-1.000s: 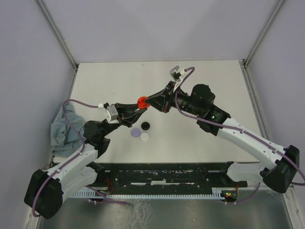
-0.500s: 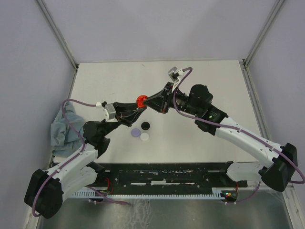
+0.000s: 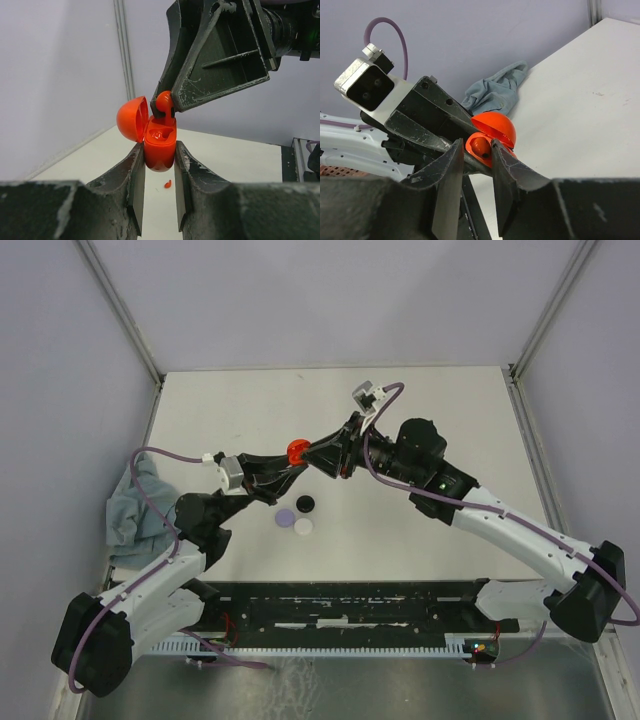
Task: Insert the wireless bluetooth earbuds into the charging case
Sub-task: Place the earbud in the charging case, then pick up the earbud from the center of the board.
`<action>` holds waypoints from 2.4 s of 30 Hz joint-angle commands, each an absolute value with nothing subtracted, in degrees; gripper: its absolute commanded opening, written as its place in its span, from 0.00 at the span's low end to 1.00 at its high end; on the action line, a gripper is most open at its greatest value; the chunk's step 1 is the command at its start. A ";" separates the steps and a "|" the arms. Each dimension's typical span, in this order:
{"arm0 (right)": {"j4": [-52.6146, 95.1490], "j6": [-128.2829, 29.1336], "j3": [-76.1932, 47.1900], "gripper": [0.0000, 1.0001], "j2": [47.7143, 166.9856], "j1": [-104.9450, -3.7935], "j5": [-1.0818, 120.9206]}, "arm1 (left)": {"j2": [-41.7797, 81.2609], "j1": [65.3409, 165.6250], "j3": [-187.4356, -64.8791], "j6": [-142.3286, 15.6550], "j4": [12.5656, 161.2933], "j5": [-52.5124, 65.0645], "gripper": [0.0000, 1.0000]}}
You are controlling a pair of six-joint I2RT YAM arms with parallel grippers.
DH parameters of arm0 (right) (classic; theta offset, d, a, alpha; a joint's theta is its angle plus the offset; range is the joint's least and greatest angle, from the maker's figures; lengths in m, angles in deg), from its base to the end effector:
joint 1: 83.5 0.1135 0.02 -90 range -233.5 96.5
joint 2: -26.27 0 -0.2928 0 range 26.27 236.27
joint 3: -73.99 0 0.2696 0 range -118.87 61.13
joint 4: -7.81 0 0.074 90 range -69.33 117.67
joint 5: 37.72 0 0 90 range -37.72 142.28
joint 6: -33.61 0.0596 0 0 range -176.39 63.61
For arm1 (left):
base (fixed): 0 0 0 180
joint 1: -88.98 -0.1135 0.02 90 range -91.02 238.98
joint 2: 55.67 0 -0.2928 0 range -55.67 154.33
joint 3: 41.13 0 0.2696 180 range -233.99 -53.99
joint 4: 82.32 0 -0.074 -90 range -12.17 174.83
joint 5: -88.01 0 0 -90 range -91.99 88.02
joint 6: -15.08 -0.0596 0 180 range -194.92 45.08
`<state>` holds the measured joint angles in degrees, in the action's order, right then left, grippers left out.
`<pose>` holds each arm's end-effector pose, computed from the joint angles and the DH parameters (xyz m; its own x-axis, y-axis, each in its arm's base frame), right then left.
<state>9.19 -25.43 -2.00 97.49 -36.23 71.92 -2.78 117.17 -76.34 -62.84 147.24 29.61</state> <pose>0.2053 0.2518 0.4208 -0.4386 0.2392 -0.8663 -0.8091 0.3143 0.4965 0.1669 -0.1249 0.3310 0.2889 -0.3571 -0.8883 0.8743 0.4763 0.0929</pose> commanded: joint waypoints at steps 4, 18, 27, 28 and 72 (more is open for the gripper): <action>12.52 -29.05 -3.62 0.46 94.70 -35.94 67.61 | -3.20 117.05 -77.61 -60.30 152.06 29.32 0.03; 28.90 -38.69 -10.12 0.70 91.49 -36.60 55.82 | -3.81 117.02 -77.88 -63.12 142.85 26.85 0.03; 51.25 -42.81 -15.00 0.88 93.62 -44.03 44.78 | -6.94 117.03 -80.35 -71.57 121.72 18.68 0.03; 52.23 -42.99 -14.46 0.88 94.17 -45.21 44.44 | -7.19 117.03 -80.76 -72.41 120.14 18.25 0.03; 55.06 -42.03 -13.64 0.70 137.91 -72.49 65.71 | -7.24 117.09 -79.55 -73.62 122.07 15.45 0.03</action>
